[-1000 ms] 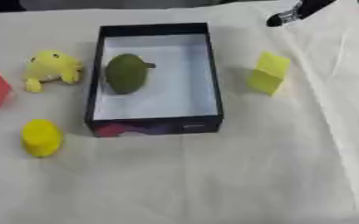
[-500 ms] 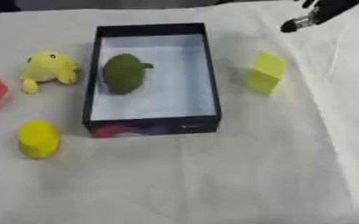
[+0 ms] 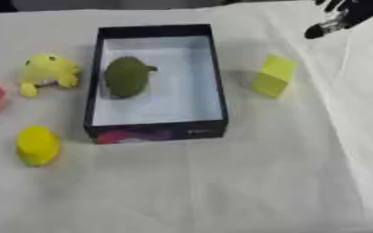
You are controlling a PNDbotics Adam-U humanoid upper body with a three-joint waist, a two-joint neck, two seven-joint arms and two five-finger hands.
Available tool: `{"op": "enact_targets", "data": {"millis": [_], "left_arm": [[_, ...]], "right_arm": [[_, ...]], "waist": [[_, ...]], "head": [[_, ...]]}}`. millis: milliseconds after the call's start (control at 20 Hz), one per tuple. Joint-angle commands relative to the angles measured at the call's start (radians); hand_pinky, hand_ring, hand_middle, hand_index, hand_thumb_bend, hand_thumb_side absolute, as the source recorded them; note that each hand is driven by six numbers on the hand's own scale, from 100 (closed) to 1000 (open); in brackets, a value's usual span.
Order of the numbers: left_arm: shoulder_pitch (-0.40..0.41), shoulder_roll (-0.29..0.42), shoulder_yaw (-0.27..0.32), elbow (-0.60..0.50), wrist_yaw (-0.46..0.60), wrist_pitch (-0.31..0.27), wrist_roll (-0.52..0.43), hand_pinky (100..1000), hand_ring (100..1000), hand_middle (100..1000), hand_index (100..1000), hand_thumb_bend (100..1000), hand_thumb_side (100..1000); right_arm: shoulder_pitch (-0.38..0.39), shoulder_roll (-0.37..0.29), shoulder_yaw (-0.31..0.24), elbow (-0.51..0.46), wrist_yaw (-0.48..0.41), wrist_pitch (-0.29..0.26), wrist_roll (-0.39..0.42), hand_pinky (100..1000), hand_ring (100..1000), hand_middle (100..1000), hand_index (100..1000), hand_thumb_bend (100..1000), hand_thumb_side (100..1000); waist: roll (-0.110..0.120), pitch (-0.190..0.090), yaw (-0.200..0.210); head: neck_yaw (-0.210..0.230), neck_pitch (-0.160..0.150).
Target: Pick up objects on the table and place them in the box.
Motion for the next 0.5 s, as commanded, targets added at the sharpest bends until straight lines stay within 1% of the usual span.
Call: {"op": "enact_targets", "data": {"millis": [50, 100, 200, 250, 300, 500], "left_arm": [[-0.004, 0.047, 0.017, -0.017, -0.005, -0.004, 0.001, 779, 856, 873, 921, 833, 676], [-0.003, 0.047, 0.017, -0.017, -0.005, -0.004, 0.001, 779, 856, 873, 921, 842, 697], [-0.003, 0.047, 0.017, -0.018, -0.005, -0.004, 0.001, 779, 856, 874, 921, 840, 697], [-0.003, 0.047, 0.017, -0.018, -0.005, -0.004, 0.001, 779, 857, 874, 921, 830, 686], [-0.003, 0.047, 0.017, -0.018, -0.005, -0.004, 0.002, 778, 857, 874, 921, 839, 698], [-0.005, 0.046, 0.016, -0.02, -0.004, -0.003, 0.001, 778, 857, 874, 921, 836, 698]], "right_arm": [[-0.005, -0.057, 0.002, -0.054, -0.029, 0.015, 0.009, 856, 818, 816, 856, 716, 429], [0.0, -0.063, 0.003, -0.061, -0.037, 0.019, 0.016, 856, 818, 816, 859, 714, 428], [0.009, -0.077, 0.008, -0.072, -0.058, 0.024, 0.032, 857, 819, 817, 861, 712, 427], [0.012, -0.083, 0.01, -0.077, -0.07, 0.026, 0.039, 857, 819, 816, 862, 762, 412], [0.015, -0.087, 0.013, -0.083, -0.083, 0.027, 0.046, 857, 819, 816, 863, 710, 422], [0.016, -0.097, 0.026, -0.105, -0.131, 0.033, 0.058, 857, 819, 816, 863, 716, 408]], "waist": [[-0.012, -0.025, -0.003], [-0.013, -0.024, -0.004], [-0.014, -0.022, -0.006], [-0.014, -0.021, -0.007], [-0.014, -0.02, -0.009], [-0.015, -0.019, -0.012]], "head": [[0.002, -0.003], [0.002, -0.003], [0.003, -0.003], [0.003, -0.003], [0.004, -0.003], [0.004, -0.003]]}}
